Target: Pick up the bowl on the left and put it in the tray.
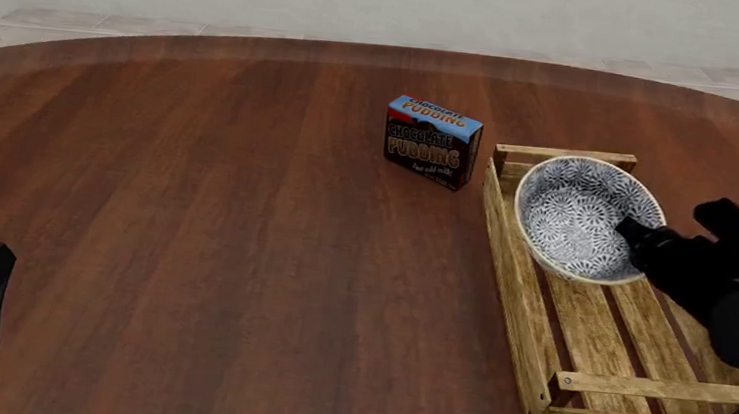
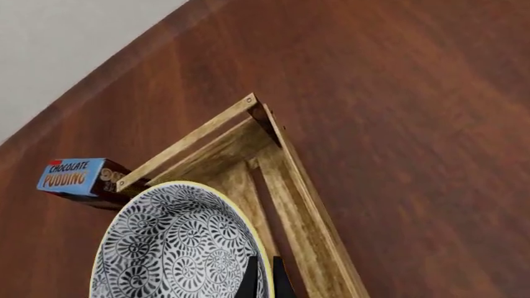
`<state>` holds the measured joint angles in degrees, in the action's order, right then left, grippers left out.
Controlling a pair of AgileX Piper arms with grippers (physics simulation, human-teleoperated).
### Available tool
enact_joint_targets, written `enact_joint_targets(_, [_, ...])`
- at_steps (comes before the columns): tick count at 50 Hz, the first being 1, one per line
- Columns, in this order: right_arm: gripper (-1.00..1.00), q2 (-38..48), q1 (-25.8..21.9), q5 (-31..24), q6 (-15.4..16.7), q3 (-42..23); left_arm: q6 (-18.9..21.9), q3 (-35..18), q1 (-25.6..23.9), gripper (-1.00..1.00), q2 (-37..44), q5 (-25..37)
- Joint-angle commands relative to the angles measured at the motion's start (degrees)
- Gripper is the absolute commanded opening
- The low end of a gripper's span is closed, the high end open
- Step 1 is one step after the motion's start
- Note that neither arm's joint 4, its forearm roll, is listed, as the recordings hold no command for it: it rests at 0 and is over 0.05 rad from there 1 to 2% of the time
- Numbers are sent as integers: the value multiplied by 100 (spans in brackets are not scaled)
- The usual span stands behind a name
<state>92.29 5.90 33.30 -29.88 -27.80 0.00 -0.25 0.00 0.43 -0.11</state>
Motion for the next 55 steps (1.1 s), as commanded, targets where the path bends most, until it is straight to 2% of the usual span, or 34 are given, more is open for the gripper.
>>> enact_joint_targets(1, [-100, 136, 11, 88, -26, -48, 0, 0, 0, 100, 0, 0])
enact_joint_targets(26, [-100, 295, 37, 178, -41, -67, 0, 0, 0, 100, 0, 0])
enact_joint_targets(27, [100, 302, 25, 189, -44, -69, 0, 0, 0, 100, 0, 0])
enact_joint_targets(43, [100, 79, -3, 227, -8, 59, 0, 0, 0, 100, 0, 0])
enact_joint_targets(55, [100, -912, -96, -74, 100, 413, 0, 0, 0, 100, 0, 0])
